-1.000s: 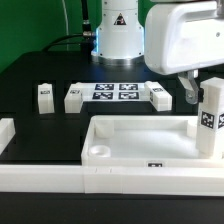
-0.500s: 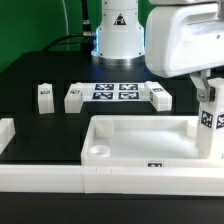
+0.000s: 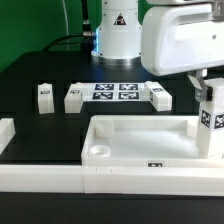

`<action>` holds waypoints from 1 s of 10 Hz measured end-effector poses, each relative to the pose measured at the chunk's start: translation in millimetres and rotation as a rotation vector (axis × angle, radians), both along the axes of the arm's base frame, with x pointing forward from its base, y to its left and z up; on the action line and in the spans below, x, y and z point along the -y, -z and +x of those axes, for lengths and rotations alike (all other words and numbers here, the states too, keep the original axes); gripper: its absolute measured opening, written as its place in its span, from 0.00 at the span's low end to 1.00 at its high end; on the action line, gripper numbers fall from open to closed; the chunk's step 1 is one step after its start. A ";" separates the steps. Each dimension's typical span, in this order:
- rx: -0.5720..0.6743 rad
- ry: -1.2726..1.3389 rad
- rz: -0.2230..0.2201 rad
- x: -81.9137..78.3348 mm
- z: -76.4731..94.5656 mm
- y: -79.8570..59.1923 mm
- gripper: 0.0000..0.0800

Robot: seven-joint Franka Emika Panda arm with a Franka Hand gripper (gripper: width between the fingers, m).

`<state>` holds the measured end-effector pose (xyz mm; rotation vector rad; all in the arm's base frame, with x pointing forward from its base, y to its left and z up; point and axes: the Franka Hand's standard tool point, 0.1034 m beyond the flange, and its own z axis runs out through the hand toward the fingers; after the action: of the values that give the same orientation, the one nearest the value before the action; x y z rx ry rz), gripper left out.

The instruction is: Assemble desk

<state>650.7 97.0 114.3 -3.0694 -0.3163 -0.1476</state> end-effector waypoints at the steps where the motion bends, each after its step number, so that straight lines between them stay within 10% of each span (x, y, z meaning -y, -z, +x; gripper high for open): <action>1: -0.005 0.094 0.014 1.0 0.1 0.2 0.36; 10: -0.075 1.024 0.112 7.8 -0.3 1.8 0.36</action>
Offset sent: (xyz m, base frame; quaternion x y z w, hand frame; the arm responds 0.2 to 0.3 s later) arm -0.0097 0.0068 -0.0081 0.0327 -0.0180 0.3036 0.9521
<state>650.4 89.2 112.6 -2.7732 1.2158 -0.0729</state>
